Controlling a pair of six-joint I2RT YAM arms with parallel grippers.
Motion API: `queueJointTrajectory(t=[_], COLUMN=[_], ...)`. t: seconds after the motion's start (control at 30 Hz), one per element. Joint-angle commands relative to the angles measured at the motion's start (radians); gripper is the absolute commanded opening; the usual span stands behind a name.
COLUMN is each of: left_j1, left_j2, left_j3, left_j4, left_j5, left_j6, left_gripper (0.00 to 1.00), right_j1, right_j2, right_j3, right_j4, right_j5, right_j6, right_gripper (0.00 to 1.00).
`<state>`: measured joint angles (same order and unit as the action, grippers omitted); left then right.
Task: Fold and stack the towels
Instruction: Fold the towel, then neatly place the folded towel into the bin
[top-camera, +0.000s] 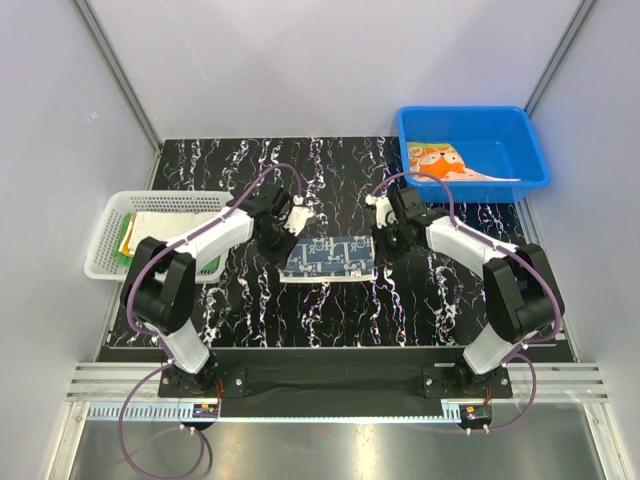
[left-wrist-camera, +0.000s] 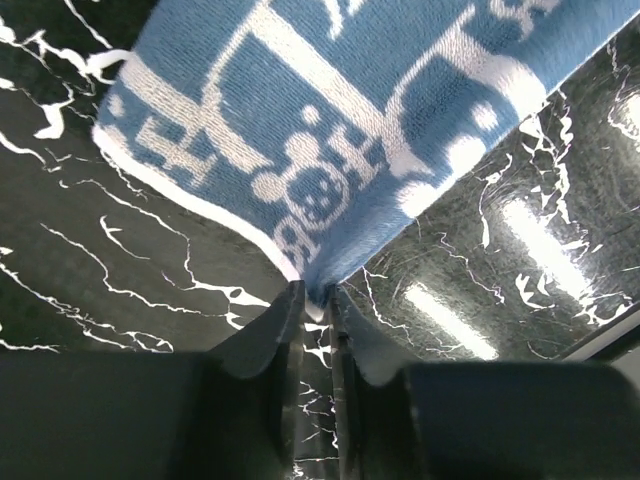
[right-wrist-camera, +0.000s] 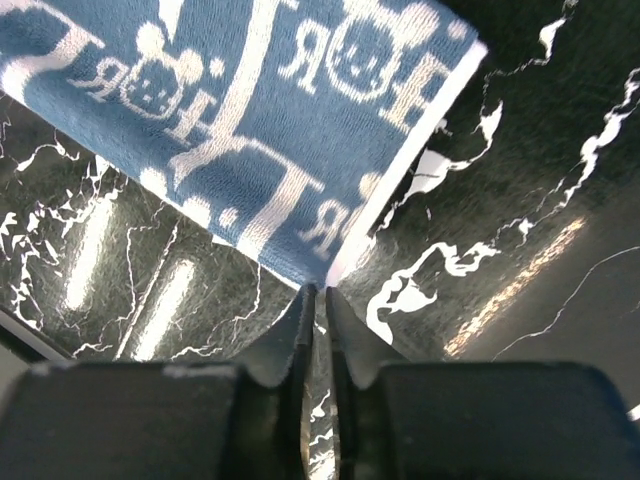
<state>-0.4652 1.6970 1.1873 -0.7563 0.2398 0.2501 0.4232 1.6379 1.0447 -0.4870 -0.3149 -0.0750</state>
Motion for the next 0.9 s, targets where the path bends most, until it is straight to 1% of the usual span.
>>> queueJointTrajectory(t=[0.0, 0.03, 0.07, 0.1, 0.17, 0.23, 0.27, 0.4, 0.43, 0.5, 0.6, 0.67, 0.73, 0.8, 0.83, 0.87], left_j1=[-0.004, -0.006, -0.007, -0.009, -0.007, -0.016, -0.021, -0.029, -0.027, -0.024, -0.027, -0.027, -0.026, -0.026, -0.021, 0.0], left_j2=[-0.016, -0.022, -0.023, -0.02, -0.007, 0.007, 0.01, 0.009, 0.025, 0.059, 0.116, 0.133, 0.127, 0.113, 0.096, 0.086], left_j3=[0.038, 0.046, 0.052, 0.069, 0.095, 0.123, 0.124, 0.08, 0.074, 0.067, 0.057, 0.061, 0.061, 0.055, 0.054, 0.055], left_j4=[-0.009, -0.014, -0.023, -0.029, -0.04, -0.037, -0.023, 0.038, 0.041, 0.038, 0.046, 0.051, 0.057, 0.055, 0.049, 0.031], left_j5=[-0.034, -0.069, -0.085, -0.097, -0.149, -0.135, -0.14, -0.114, -0.122, -0.135, -0.175, -0.189, -0.203, -0.22, -0.237, -0.263], left_j6=[-0.029, -0.044, -0.051, -0.054, -0.084, -0.116, -0.13, -0.181, -0.21, -0.247, -0.307, -0.334, -0.373, -0.402, -0.446, -0.466], left_gripper=[0.22, 0.22, 0.22, 0.22, 0.26, 0.29, 0.29, 0.31, 0.31, 0.31, 0.3, 0.29, 0.29, 0.32, 0.32, 0.33], right_j1=[0.009, 0.009, 0.009, 0.009, 0.009, 0.008, 0.009, 0.012, 0.012, 0.015, 0.015, 0.017, 0.017, 0.019, 0.019, 0.017], right_j2=[-0.03, -0.041, -0.055, -0.056, -0.056, -0.046, -0.03, 0.013, 0.022, 0.049, 0.08, 0.091, 0.091, 0.082, 0.06, 0.05], right_j3=[0.003, 0.009, 0.018, 0.032, 0.078, 0.103, 0.113, 0.089, 0.071, 0.046, -0.02, -0.049, -0.049, -0.046, -0.046, -0.045], right_j4=[-0.028, -0.048, -0.064, -0.085, -0.136, -0.131, -0.116, -0.006, 0.039, 0.076, 0.143, 0.151, 0.142, 0.137, 0.134, 0.128], right_j5=[0.02, 0.025, 0.03, 0.03, 0.011, -0.03, -0.047, -0.111, -0.116, -0.095, -0.055, -0.017, 0.02, 0.017, 0.017, 0.013], right_j6=[0.043, 0.047, 0.052, 0.061, 0.069, 0.132, 0.15, 0.272, 0.291, 0.334, 0.346, 0.345, 0.33, 0.317, 0.317, 0.319], right_gripper=[0.18, 0.28, 0.34, 0.37, 0.39, 0.37, 0.33, 0.25, 0.24, 0.24, 0.24, 0.23, 0.22, 0.22, 0.22, 0.22])
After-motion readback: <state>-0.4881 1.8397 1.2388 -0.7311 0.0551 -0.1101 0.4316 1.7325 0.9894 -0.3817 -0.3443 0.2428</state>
